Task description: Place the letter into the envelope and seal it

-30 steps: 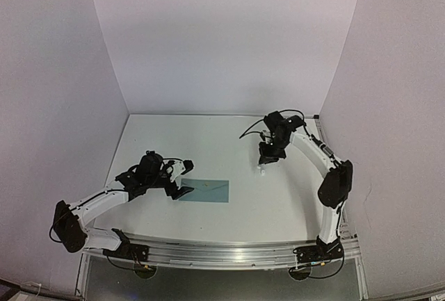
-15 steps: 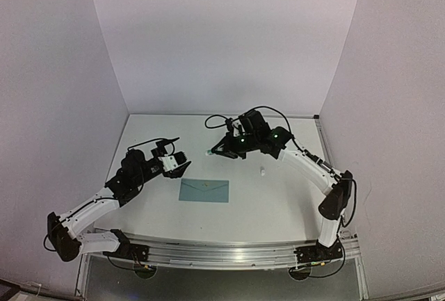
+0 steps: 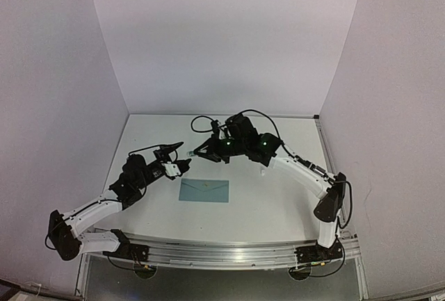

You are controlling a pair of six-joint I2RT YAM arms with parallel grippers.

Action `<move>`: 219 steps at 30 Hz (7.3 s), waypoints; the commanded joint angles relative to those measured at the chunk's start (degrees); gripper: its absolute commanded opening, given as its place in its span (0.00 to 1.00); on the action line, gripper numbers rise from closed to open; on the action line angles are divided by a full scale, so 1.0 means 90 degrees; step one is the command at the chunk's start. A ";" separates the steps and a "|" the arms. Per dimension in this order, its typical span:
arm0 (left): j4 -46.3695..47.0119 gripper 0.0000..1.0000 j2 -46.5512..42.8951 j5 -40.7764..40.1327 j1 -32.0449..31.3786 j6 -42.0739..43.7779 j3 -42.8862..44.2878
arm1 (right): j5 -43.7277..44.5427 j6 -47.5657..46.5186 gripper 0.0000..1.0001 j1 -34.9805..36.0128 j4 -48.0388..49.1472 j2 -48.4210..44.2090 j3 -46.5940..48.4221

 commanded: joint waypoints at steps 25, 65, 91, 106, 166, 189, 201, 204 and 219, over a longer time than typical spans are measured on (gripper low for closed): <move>-0.1131 0.29 0.0309 -0.0107 -0.0006 -0.0444 0.0775 | -0.0067 0.0191 0.00 0.0099 0.0576 0.0142 0.0106; -0.5831 0.00 0.0792 0.2563 0.0059 -0.1535 0.3153 | -0.1669 -0.3704 0.00 0.0088 0.0562 0.0425 0.0620; -0.8898 0.33 0.2283 0.4607 0.0412 -0.1957 0.5608 | -0.1189 -1.0757 0.00 0.0273 0.0488 -0.1045 -0.1282; -0.2786 0.97 -0.0238 0.0841 0.0381 0.0656 0.1576 | 0.1132 -0.4209 0.00 0.0198 0.1933 -0.1031 -0.1311; -0.2295 0.18 0.0366 0.0308 0.0129 0.0595 0.1516 | 0.0632 -0.0547 0.00 0.0223 0.1538 -0.0413 -0.0872; -0.2251 0.22 0.0655 0.0277 0.0129 0.0781 0.1684 | 0.0414 -0.0553 0.00 0.0263 0.1517 -0.0275 -0.0665; -0.2456 0.00 0.0563 0.0270 0.0129 0.0761 0.1687 | 0.0473 -0.0650 0.00 0.0264 0.1500 -0.0331 -0.0758; -0.3143 0.00 0.0568 0.0486 0.0133 0.0775 0.1930 | 0.0268 -0.1058 0.00 0.0255 0.1448 -0.0295 -0.0737; -0.8267 0.00 0.1548 0.3208 0.0149 -0.0928 0.4653 | -0.1052 -0.7751 0.00 0.0459 0.1344 -0.0505 -0.1132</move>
